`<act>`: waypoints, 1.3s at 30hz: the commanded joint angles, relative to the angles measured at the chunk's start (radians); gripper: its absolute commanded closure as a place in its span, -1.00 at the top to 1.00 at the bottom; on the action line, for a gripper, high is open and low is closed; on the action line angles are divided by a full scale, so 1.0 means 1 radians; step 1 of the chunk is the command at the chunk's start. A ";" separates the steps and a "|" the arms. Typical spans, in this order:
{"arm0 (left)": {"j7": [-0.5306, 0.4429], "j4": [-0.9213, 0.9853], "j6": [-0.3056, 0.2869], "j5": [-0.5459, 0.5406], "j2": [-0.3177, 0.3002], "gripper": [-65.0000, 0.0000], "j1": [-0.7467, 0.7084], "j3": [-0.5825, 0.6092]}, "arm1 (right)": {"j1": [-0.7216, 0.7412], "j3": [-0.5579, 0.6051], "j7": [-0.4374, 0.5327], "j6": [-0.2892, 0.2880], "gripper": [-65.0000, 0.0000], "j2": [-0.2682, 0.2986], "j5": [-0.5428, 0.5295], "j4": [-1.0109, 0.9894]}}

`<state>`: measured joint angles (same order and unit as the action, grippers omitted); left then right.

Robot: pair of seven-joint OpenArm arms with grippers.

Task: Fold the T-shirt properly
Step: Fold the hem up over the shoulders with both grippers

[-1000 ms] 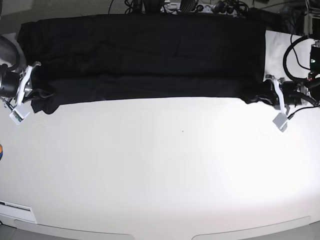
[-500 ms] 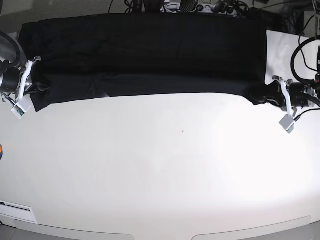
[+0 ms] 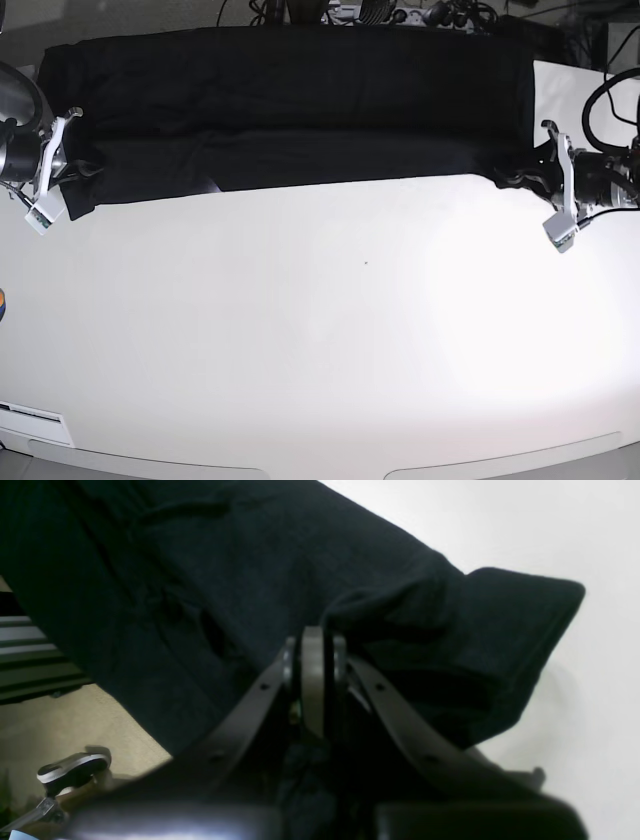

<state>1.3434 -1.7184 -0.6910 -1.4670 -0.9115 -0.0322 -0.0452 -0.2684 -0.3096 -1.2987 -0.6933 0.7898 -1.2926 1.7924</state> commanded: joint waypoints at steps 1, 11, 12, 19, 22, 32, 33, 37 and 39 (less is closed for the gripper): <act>0.005 -0.011 -0.007 -0.017 -0.028 -1.00 0.006 -0.012 | 0.011 -0.011 0.010 -0.005 -1.00 0.027 -0.016 0.012; 0.023 -0.011 -0.007 -0.017 -0.061 -1.00 -0.013 -0.012 | 0.011 -0.011 -0.016 -0.005 -1.00 0.058 -0.020 0.012; 0.023 -0.011 -0.007 -0.017 -0.061 -1.00 -0.013 -0.012 | 0.011 -0.011 -0.018 -0.005 -1.00 0.059 -0.020 0.012; 0.018 -0.011 -0.007 -0.017 -0.061 -1.00 -0.089 -0.012 | 0.010 -0.011 -0.028 -0.005 -1.00 0.058 -0.020 0.012; -0.012 -0.011 -0.007 -0.017 -0.061 -0.73 -0.121 -0.012 | 0.011 -0.011 -0.027 0.007 -0.89 0.054 -0.021 0.012; -0.042 -0.011 -0.007 -0.017 -0.061 -0.03 -0.122 -0.012 | 0.011 -0.011 0.065 0.039 0.16 0.040 -0.050 0.012; -0.041 -0.011 -0.007 -0.017 -0.061 -0.03 -0.122 -0.012 | 0.011 -0.011 0.068 0.038 0.16 0.027 -0.031 0.012; -0.041 -0.011 -0.007 -0.017 -0.061 -0.03 -0.122 -0.012 | 0.011 -0.011 0.097 0.008 0.16 -0.058 0.136 0.011; -0.042 -0.011 -0.007 -0.017 -0.061 -0.03 -0.122 -0.012 | 0.011 -0.011 0.137 -0.002 0.16 -0.101 0.228 0.011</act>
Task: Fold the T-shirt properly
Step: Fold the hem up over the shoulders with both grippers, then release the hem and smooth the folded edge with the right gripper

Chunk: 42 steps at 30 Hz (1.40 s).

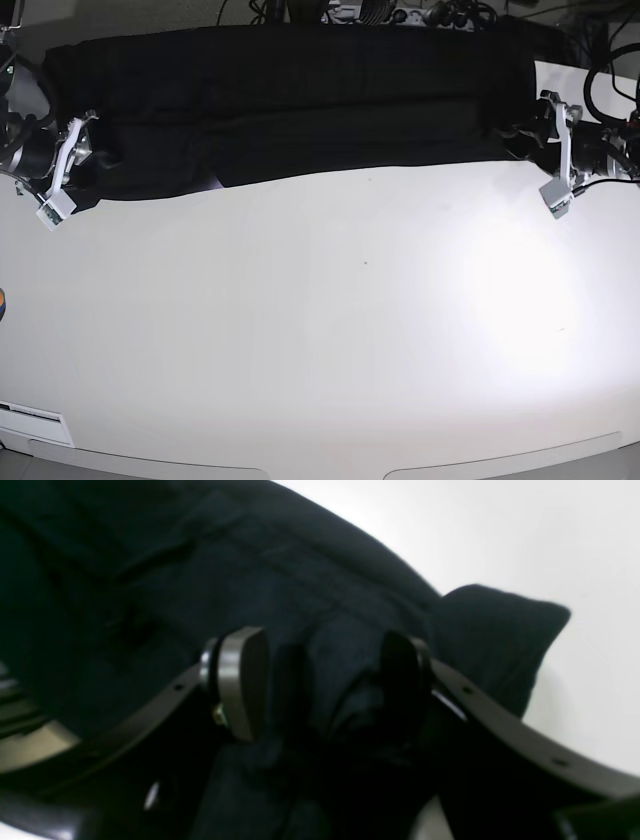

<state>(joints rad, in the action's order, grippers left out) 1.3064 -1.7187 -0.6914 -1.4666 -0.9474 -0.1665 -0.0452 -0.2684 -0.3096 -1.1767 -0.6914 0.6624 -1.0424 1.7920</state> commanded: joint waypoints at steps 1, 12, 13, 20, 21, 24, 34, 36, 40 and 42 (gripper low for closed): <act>-0.005 -0.011 -0.007 -0.017 -0.025 -0.03 0.012 -0.012 | 0.011 -0.011 0.043 -0.005 0.16 0.009 0.016 0.012; -0.083 -0.011 -0.007 -0.017 -0.025 -0.03 0.012 -0.012 | 0.011 -0.013 0.126 0.056 -0.18 -0.031 0.060 0.027; -0.098 -0.011 -0.007 -0.017 -0.025 -0.03 0.012 -0.012 | 0.011 -0.013 0.092 0.055 -0.50 -0.031 -0.012 0.029; -0.119 -0.011 -0.007 -0.017 -0.023 -0.03 0.052 -0.016 | -0.037 -0.013 0.103 -0.007 -1.00 -0.051 -0.188 0.029; -0.135 -0.011 -0.007 0.014 -0.022 -0.03 0.065 -0.019 | -0.048 -0.013 0.102 -0.007 -1.00 -0.063 -0.187 0.029; -0.216 -0.011 0.001 0.110 -0.017 -0.03 0.088 -0.037 | -0.085 -0.013 0.118 -0.007 -1.00 -0.119 -0.101 0.029; -0.290 -0.011 0.155 0.306 0.119 -0.03 0.103 -0.131 | -0.179 -0.005 0.269 -0.007 -1.00 -0.244 0.397 0.014; -0.290 -0.011 0.158 0.311 0.144 -0.03 0.103 -0.146 | -0.188 0.000 0.269 0.021 -1.00 -0.244 0.441 -0.001; -0.290 -0.011 0.158 0.311 0.188 -0.03 0.097 -0.182 | -0.181 0.002 0.332 0.045 -1.00 -0.243 0.483 -0.014; -0.290 -0.011 0.158 0.311 0.206 -0.03 0.089 -0.200 | -0.159 0.008 0.340 0.045 -1.00 -0.244 0.485 -0.014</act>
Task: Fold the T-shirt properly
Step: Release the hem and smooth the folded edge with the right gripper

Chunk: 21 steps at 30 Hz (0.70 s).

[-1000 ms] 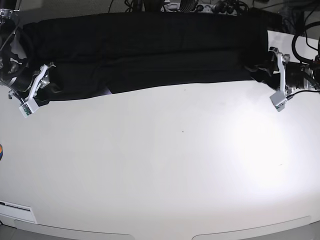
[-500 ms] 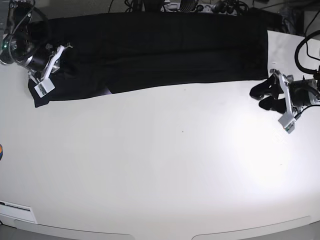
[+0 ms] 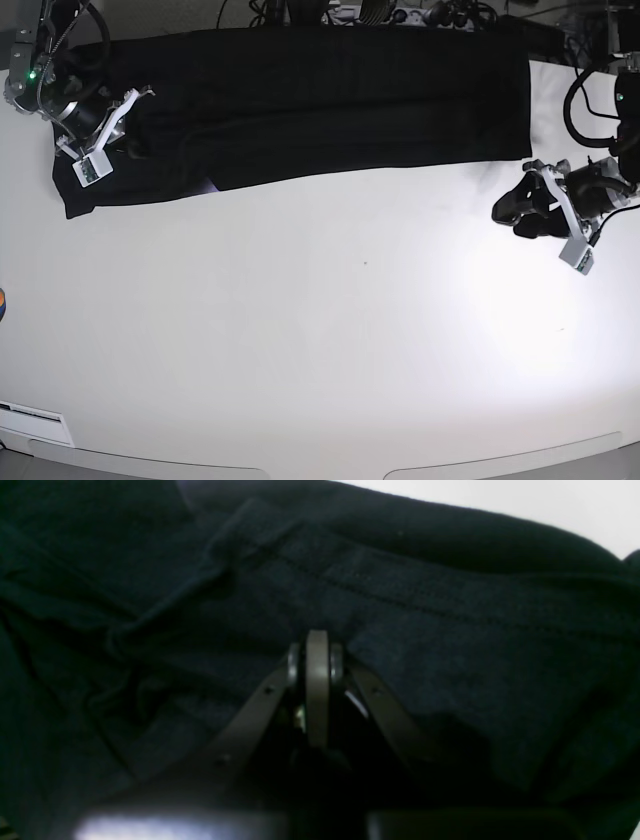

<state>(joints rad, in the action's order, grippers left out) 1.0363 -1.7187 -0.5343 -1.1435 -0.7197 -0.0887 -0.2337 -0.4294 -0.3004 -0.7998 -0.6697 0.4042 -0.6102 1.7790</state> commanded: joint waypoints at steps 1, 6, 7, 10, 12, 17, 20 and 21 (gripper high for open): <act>-0.019 -0.011 0.001 -0.012 -0.016 -0.03 0.008 -0.018 | 0.015 0.005 -0.038 0.023 -1.00 0.014 0.058 -0.002; -0.019 -0.011 0.002 -0.013 -0.009 -0.03 0.000 -0.066 | 0.047 0.117 -0.032 0.045 -1.00 0.015 0.129 -0.002; -0.019 -0.011 0.002 -0.013 -0.009 -0.03 0.000 -0.076 | 0.047 0.154 -0.017 0.069 -1.00 0.015 0.177 -0.002; -0.019 -0.011 0.011 -0.013 -0.009 -0.03 0.000 -0.101 | 0.059 0.268 0.050 0.159 -1.00 0.015 0.344 -0.002; -0.016 -0.011 0.021 -0.012 -0.009 -0.03 0.000 -0.110 | 0.090 0.335 0.056 0.215 -1.00 0.015 0.421 -0.002; -0.004 -0.011 0.023 -0.012 -0.009 -0.03 -0.003 -0.111 | 0.197 0.422 0.056 0.271 -1.00 0.014 0.462 -0.002; 0.001 -0.011 0.023 -0.012 -0.009 -0.03 -0.003 -0.111 | 0.256 0.424 0.055 0.277 -1.00 0.016 0.463 -0.035; 0.001 -0.011 0.023 -0.012 -0.009 -0.03 -0.003 -0.111 | 0.274 0.424 0.053 0.290 -1.00 0.020 0.462 -0.060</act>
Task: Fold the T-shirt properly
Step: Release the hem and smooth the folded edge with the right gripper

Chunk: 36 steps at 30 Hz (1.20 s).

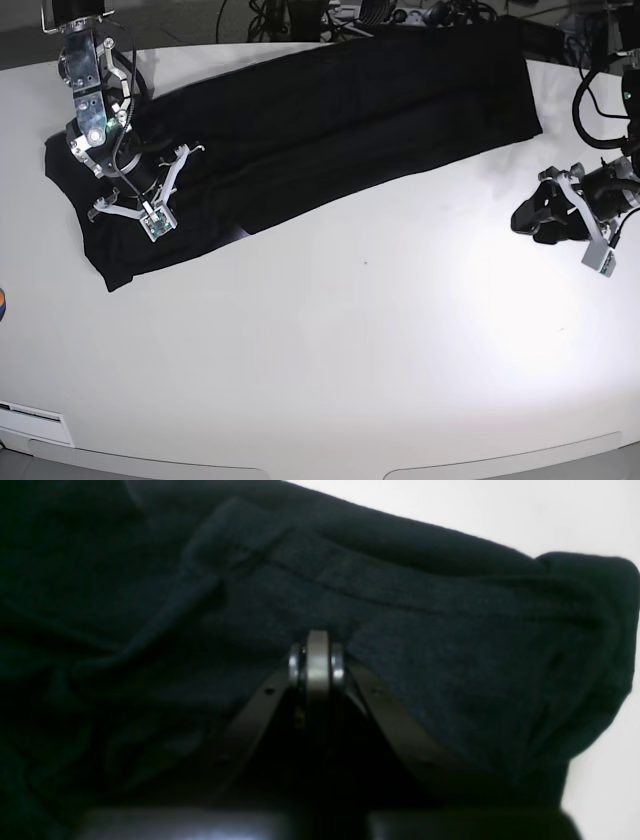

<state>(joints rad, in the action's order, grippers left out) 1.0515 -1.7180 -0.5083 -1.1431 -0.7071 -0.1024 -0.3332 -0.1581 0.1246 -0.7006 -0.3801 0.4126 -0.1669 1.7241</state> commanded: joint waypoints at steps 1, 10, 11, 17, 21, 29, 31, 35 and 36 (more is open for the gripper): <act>-0.014 -0.012 -0.003 -0.012 -0.021 -0.03 0.011 -0.011 | 0.022 -0.001 -0.047 0.012 -1.00 0.013 0.020 -0.037; -0.013 -0.012 -0.002 0.003 -0.021 -0.03 0.011 -0.011 | 0.176 -0.001 -0.112 0.332 -1.00 0.015 0.019 -0.295; -0.013 -0.012 -0.002 0.008 -0.021 -0.03 0.011 -0.011 | 0.180 -0.003 -0.131 0.401 -1.00 0.016 0.019 -0.293; -0.013 -0.012 -0.002 0.009 -0.021 -0.03 0.011 -0.011 | 0.184 -0.143 -0.181 0.579 -1.00 -0.047 0.112 -0.293; -0.013 -0.012 0.010 0.006 -0.021 -0.03 0.008 -0.011 | 0.211 -0.259 -0.164 0.543 -1.00 -0.086 0.066 -0.285; -0.013 -0.012 0.060 0.000 0.038 -0.27 -0.019 -0.053 | 0.287 -0.373 -0.164 0.389 -0.33 -0.085 -0.077 -0.143; -0.019 -0.012 0.061 0.002 0.081 -0.27 -0.019 -0.103 | 0.294 -0.385 -0.170 0.319 -0.33 -0.084 -0.117 -0.103; -0.005 -0.011 0.081 0.000 0.148 -0.12 -0.051 -0.148 | 0.294 -0.386 -0.251 0.192 -0.33 -0.080 -0.187 -0.033; -0.004 -0.011 0.076 -0.006 0.162 0.00 -0.066 -0.143 | 0.293 -0.386 -0.267 0.165 -0.33 -0.074 -0.215 -0.028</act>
<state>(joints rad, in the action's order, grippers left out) 1.0565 -1.7180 -0.4263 -1.1286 -0.5297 -0.1719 -0.4713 0.1131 -0.2565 -0.9890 -0.2153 0.3199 -0.3798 1.6756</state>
